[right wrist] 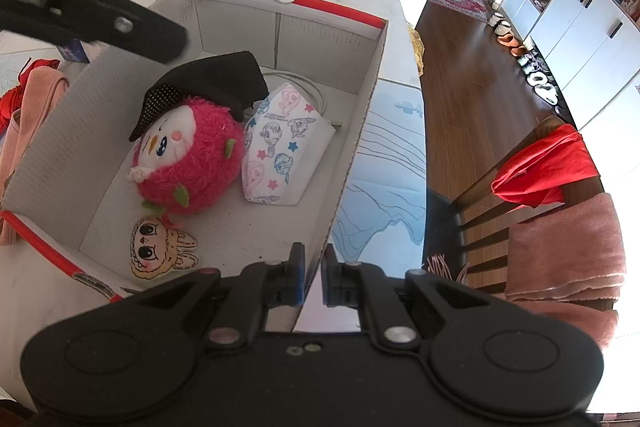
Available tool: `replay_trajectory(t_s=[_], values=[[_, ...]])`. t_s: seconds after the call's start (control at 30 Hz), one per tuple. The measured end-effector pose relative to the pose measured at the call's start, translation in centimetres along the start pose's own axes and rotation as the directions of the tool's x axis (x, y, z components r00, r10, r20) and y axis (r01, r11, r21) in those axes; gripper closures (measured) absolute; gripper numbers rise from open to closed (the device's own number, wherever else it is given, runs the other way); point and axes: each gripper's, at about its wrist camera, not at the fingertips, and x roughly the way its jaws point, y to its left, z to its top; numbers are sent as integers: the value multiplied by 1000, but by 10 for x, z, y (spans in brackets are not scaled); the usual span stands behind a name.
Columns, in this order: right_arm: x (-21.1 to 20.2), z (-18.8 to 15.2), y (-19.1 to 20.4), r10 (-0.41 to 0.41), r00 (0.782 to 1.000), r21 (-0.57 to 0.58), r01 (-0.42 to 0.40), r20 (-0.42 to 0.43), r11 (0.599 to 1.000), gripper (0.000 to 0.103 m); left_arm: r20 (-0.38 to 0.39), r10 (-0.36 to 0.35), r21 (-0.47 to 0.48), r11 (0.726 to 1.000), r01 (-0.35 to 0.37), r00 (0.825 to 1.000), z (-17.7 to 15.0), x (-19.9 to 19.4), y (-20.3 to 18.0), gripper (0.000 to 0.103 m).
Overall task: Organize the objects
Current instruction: 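Move the left gripper back over the pile to the pink fleece cloth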
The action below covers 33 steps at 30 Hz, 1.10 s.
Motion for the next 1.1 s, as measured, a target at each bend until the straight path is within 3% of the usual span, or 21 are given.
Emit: replay_trajectory(t_s=[0.17,0.27,0.43,0.5,0.77,0.9,1.1], values=[[0,0,0,0,1000,0,0,-1,1000,96,20,30,-46,999,-29,999,-9,-17,16,41],[0,0,0,0,1000,-1,0,0,1000,96,32,54,-84,995,-52,998,-18,-26,31,32],[0,0,0,0,1000,-1,0,-1,1000,96,12,111,-148,983,-108,994,-38,-35,59,25],[0,0,0,0,1000,-3,0,-1,1000,96,5,137,-164,977,-134,991,-47,-38,69,19],[0,-1,0,1,1000,-4,-1,-3,1000,96,-30,216,-238,947,-216,976,-78,-48,105,16],[0,0,0,-1,1000,-4,1,-3,1000,96,-42,266,-254,929,-268,963,-92,-46,119,0],[0,0,1,-1,1000,-4,1,-3,1000,96,-60,314,-278,906,-318,947,-109,-38,137,0]])
